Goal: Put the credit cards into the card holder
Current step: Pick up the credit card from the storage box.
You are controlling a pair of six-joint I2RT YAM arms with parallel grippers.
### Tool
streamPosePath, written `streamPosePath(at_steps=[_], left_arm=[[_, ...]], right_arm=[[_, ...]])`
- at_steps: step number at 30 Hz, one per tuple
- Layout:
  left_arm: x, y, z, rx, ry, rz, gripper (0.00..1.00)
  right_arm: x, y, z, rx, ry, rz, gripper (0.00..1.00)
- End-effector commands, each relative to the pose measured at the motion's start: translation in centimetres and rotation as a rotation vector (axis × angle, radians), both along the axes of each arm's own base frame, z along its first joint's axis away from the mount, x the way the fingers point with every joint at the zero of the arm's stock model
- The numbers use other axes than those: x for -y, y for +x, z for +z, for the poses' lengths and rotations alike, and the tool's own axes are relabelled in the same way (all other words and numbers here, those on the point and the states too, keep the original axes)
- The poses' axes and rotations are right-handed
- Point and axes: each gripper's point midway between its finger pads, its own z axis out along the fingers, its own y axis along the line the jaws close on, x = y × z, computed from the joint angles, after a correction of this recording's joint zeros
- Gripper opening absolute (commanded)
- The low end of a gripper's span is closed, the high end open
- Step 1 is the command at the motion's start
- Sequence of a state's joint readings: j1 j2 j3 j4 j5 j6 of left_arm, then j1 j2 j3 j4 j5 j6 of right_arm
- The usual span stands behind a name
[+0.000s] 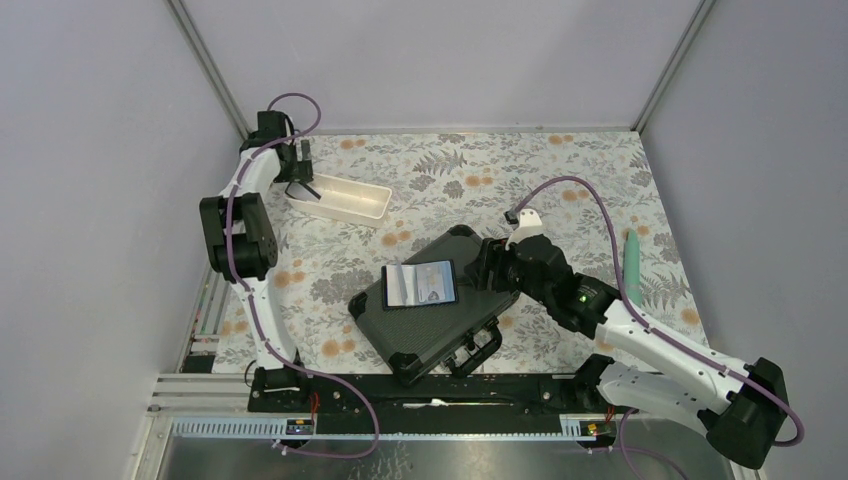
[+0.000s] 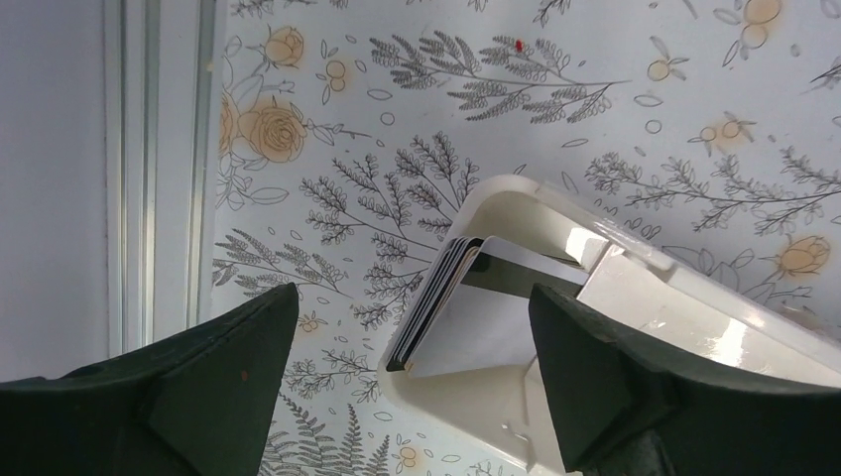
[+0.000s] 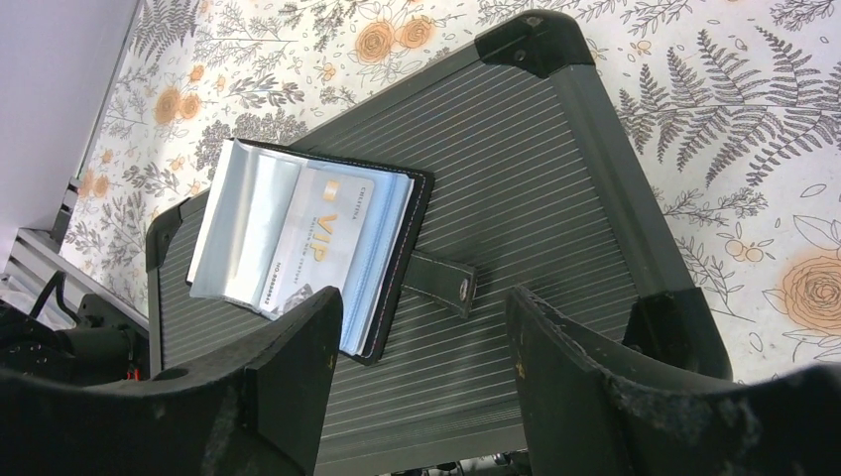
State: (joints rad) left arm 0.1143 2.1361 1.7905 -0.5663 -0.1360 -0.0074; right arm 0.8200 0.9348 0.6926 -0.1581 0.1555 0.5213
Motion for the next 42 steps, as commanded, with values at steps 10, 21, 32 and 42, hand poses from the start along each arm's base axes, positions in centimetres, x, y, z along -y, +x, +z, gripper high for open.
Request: streamPosePath(at_steps=[10, 21, 32, 42], left_arm=[[-1.8, 0.1, 0.4, -0.024, 0.072, 0.029, 0.8], [-2.6, 0.1, 2.4, 0.014, 0.105, 0.076, 0.6], [-2.3, -0.1, 4.1, 0.043, 0.098, 0.069, 0.37], [-2.1, -0.6, 6.1, 0.08, 0.096, 0.067, 0.29]], right_arm=[[-0.9, 0.1, 2.6, 0.035, 0.075, 0.01, 0.65], [-0.9, 0.0, 2.6, 0.032, 0.079, 0.006, 0.64], [-0.7, -0.1, 2.6, 0.028, 0.079, 0.001, 0.63], [-0.4, -0.4, 2.7, 0.024, 0.084, -0.004, 0.62]])
